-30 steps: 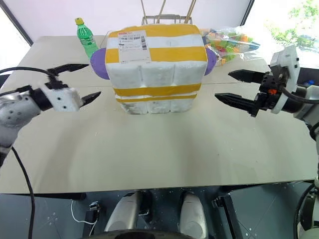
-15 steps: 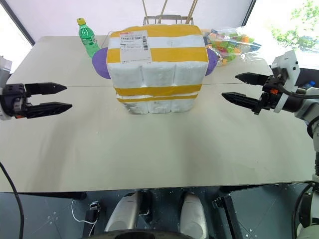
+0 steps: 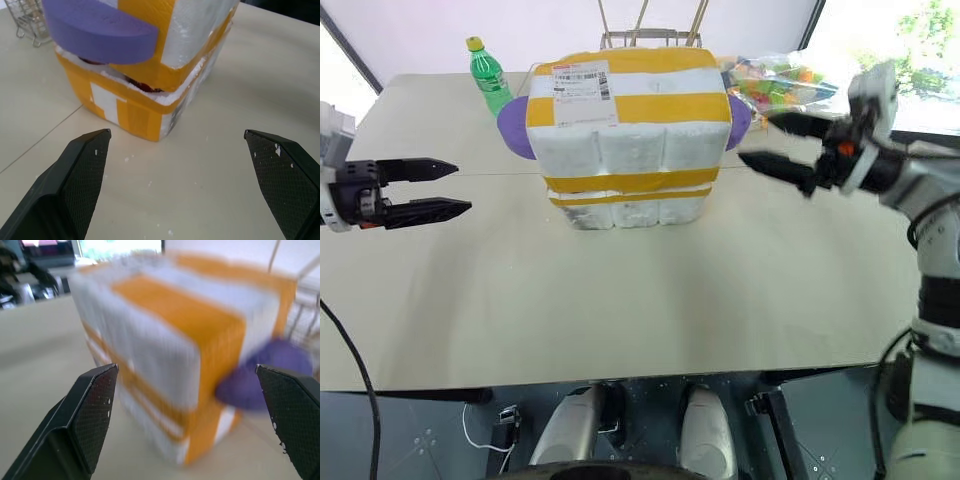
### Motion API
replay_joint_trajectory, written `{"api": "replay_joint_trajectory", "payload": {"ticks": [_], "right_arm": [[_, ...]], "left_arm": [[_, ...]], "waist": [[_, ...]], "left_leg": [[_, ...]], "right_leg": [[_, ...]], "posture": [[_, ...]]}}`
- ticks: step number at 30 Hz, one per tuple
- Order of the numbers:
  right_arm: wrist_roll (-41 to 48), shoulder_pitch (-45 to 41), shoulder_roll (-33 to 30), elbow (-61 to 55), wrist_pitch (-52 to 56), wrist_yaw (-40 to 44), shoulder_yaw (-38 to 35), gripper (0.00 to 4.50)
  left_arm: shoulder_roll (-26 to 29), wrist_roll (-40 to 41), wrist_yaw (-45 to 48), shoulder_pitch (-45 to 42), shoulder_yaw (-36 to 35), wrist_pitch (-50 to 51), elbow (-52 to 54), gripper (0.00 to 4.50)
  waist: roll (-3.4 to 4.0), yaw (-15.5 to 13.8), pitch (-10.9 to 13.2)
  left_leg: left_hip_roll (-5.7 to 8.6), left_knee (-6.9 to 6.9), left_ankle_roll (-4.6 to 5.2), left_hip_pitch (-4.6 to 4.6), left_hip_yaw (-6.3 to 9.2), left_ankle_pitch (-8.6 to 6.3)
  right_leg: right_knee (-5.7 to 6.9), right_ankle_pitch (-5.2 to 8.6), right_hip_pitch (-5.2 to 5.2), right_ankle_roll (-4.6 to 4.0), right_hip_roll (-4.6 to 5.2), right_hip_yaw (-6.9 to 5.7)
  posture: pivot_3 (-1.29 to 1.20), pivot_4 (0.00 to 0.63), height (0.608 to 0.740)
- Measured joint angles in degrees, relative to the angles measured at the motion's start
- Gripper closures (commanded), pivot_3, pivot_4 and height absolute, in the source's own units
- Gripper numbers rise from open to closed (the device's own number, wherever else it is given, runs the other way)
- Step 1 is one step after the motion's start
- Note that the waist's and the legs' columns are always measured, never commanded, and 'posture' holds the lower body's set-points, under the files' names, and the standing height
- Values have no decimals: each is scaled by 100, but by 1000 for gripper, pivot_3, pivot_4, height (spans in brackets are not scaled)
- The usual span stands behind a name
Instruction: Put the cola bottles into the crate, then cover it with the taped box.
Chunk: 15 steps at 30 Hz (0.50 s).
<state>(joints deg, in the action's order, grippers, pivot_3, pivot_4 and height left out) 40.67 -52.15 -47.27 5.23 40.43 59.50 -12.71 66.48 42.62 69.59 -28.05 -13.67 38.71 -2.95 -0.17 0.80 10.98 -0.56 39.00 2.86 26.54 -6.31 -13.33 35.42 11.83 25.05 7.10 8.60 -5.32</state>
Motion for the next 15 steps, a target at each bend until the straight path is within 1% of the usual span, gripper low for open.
{"api": "replay_joint_trajectory", "payload": {"ticks": [2,4,6,9,10,13,15], "right_arm": [[-106,-1042,367,426,-30,78,337,0],[-421,-1632,746,828,-313,191,749,0],[-912,-1952,1202,1543,-742,241,1201,0],[-1577,-2273,1966,2847,-1409,89,1625,0],[-1775,-2443,2248,3324,-1672,-8,1684,0],[-2104,-2990,2837,4378,-2366,-297,1659,0],[-2213,-3379,3077,4954,-2714,-460,1567,0]], "left_arm": [[-94,31,-22,-68,-27,93,61,35],[-205,112,-92,-176,-58,191,176,35],[-252,184,-152,-228,-91,309,218,35],[-266,190,-211,-155,-163,374,350,35],[-268,198,-216,-90,-217,402,416,35],[-282,267,-239,24,-380,489,502,35],[-284,302,-262,60,-449,547,576,35]], "waist": [[0,42,0],[-13,43,-8],[-14,42,-9],[-13,36,-7],[-11,39,-6],[-10,46,-4],[-10,45,-4]], "left_leg": [[-4,-1,-5,-4,-4,-4],[-8,-5,-10,-6,-3,-7],[-6,-4,-11,-4,-10,-7],[-3,-2,-10,4,-15,-7],[-3,-2,-11,7,-15,-6],[-4,-4,-14,14,-14,-5],[-4,-5,-16,13,-12,-4]], "right_leg": [[4,0,1,0,-3,0],[3,1,-1,-2,-10,-3],[0,1,0,-1,-9,-3],[2,0,5,0,-6,-2],[6,0,10,-1,-6,-2],[27,1,22,-1,-9,-2],[27,1,19,-1,-11,-3]], "posture": [[0,150,736],[0,150,736],[0,150,736],[0,150,736],[0,150,736],[0,150,736],[0,150,736]]}}
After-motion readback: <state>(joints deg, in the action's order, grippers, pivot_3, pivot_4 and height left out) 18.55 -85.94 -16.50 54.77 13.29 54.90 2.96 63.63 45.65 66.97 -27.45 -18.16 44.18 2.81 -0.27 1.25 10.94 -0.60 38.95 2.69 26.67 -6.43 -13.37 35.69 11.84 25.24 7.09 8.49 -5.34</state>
